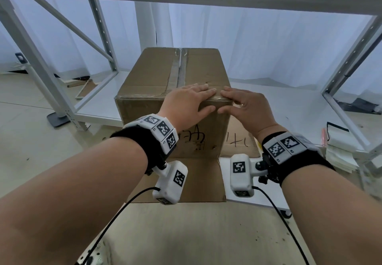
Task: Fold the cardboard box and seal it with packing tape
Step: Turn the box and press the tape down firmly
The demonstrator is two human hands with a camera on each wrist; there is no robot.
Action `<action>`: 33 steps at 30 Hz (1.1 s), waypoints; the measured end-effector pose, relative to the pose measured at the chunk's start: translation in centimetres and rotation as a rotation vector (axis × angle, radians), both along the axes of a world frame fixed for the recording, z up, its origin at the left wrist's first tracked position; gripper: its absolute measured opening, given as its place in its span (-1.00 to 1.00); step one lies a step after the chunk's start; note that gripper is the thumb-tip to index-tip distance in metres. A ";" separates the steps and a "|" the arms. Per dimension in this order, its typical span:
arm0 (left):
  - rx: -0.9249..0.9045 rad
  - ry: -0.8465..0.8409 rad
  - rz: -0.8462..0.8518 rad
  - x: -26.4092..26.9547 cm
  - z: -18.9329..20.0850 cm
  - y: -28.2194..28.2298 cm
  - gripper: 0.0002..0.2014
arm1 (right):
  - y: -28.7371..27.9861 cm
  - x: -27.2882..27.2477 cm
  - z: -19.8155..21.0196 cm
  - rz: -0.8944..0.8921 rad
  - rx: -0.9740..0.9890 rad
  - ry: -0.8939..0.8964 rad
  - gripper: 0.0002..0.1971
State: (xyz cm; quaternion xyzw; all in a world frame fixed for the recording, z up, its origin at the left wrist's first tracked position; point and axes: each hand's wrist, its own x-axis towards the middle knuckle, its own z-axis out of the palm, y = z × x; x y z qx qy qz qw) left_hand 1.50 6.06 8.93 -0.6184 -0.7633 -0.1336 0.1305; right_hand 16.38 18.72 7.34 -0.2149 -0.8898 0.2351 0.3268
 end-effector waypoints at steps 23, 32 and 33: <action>-0.120 0.103 0.202 -6.4 -0.4 -6.9 -0.40 | -2.0 0.3 -3.1 -0.041 -0.222 0.044 -0.55; 0.005 -0.409 0.445 -11.1 0.7 -9.7 -0.38 | -4.4 -2.1 2.6 -0.237 -0.587 -0.047 -0.36; 0.023 -0.478 0.474 -11.9 1.0 -9.1 -0.34 | -4.1 -3.0 3.4 -0.280 -0.646 -0.068 -0.28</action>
